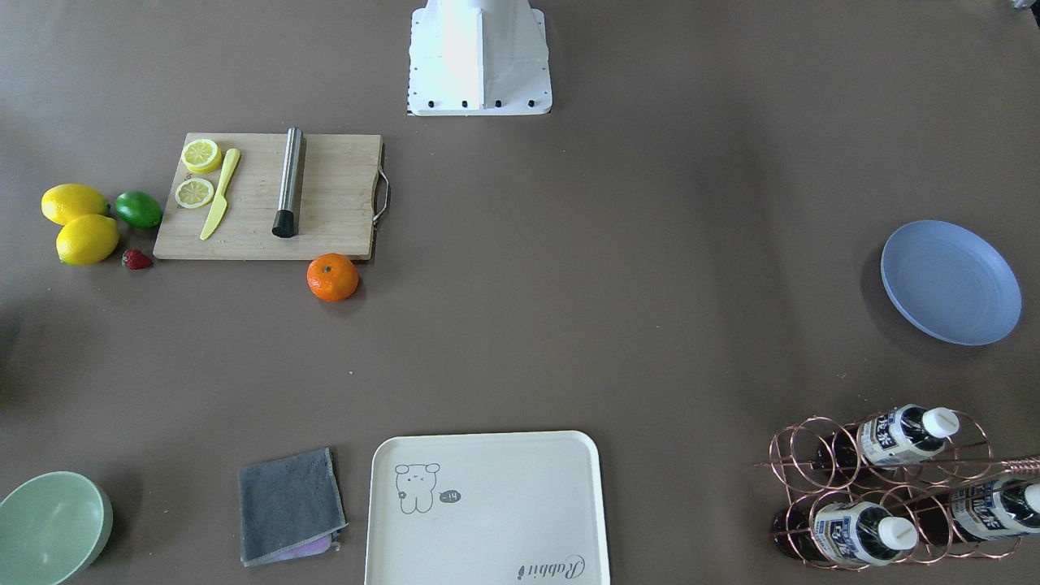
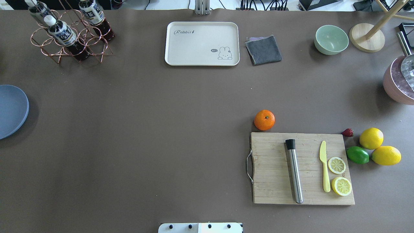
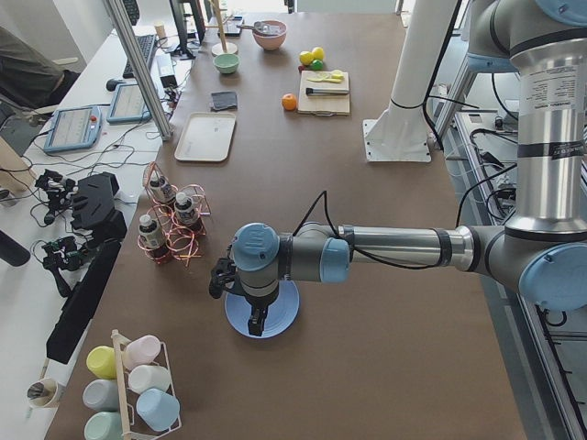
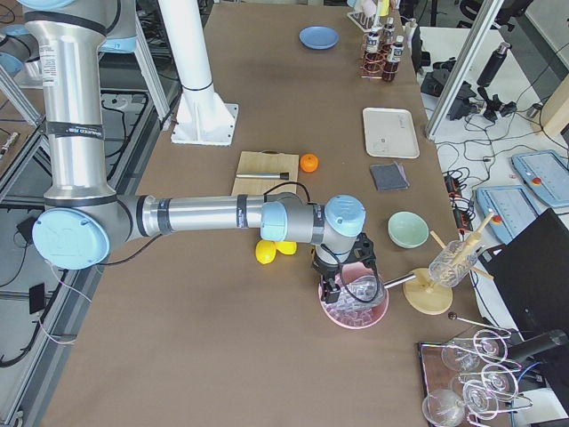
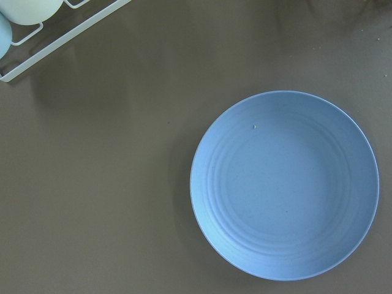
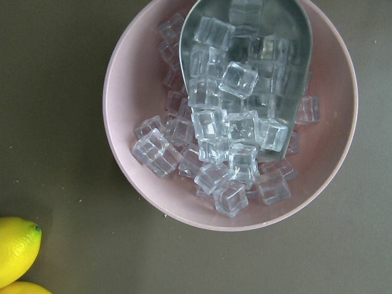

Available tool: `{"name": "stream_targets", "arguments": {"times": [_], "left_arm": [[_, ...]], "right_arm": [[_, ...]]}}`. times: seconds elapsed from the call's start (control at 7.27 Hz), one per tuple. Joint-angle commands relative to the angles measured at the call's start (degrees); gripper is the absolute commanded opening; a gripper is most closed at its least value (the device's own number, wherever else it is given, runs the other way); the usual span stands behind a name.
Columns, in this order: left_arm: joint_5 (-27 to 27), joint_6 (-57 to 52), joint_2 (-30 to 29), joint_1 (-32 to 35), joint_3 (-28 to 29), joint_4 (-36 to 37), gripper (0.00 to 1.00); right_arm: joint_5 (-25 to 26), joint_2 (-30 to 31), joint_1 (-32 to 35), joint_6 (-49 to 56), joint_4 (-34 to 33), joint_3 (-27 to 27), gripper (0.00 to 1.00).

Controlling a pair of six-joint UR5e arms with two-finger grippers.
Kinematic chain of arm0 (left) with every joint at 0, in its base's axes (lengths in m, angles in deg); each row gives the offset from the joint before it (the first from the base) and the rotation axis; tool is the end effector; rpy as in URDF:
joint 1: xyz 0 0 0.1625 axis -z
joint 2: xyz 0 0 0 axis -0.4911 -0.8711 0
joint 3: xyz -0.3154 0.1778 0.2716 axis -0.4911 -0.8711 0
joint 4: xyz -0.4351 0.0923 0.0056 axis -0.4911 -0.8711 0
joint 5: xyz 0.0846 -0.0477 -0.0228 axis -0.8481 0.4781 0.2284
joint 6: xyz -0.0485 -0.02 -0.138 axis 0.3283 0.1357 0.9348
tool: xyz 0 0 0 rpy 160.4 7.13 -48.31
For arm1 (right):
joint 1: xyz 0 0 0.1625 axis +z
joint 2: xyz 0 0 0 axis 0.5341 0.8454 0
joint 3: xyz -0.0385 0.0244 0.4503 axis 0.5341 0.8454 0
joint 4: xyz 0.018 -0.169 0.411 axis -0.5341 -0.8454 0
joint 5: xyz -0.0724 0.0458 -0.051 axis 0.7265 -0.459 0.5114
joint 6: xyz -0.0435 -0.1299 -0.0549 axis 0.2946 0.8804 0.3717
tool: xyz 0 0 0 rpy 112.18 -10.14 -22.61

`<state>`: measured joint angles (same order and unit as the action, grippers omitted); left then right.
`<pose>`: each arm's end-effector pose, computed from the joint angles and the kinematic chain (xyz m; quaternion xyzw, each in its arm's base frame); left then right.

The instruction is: Pick orange to plate

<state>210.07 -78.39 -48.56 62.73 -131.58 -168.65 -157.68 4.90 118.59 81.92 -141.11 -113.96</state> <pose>-0.0449 -0.4902 0.7055 0.0504 0.3902 0.0534 0.9178 0.0003 -0.5282 0.6923 0.0230 -0.3582 -0.1429 0.9224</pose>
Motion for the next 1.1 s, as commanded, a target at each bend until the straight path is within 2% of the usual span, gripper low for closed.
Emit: {"name": "stream_targets", "arguments": {"times": [0.0, 0.28, 0.69, 0.96], "left_arm": [[-0.2, 0.0, 0.0, -0.3, -0.1, -0.2, 0.98], [-0.2, 0.6, 0.8, -0.3, 0.1, -3.1, 0.98], [0.1, 0.7, 0.7, -0.5, 0.6, -3.2, 0.98], [0.0, 0.6, 0.0, -2.3, 3.1, -3.6, 0.98]], "right_arm": [[-0.2, 0.0, 0.0, 0.0, 0.0, 0.0, 1.00], [-0.3, 0.1, 0.0, 0.0, 0.1, 0.0, 1.00], [-2.1, 0.2, -0.1, 0.0, 0.1, -0.3, 1.00], [-4.3, 0.5, -0.1, 0.0, 0.4, -0.1, 1.00]]}}
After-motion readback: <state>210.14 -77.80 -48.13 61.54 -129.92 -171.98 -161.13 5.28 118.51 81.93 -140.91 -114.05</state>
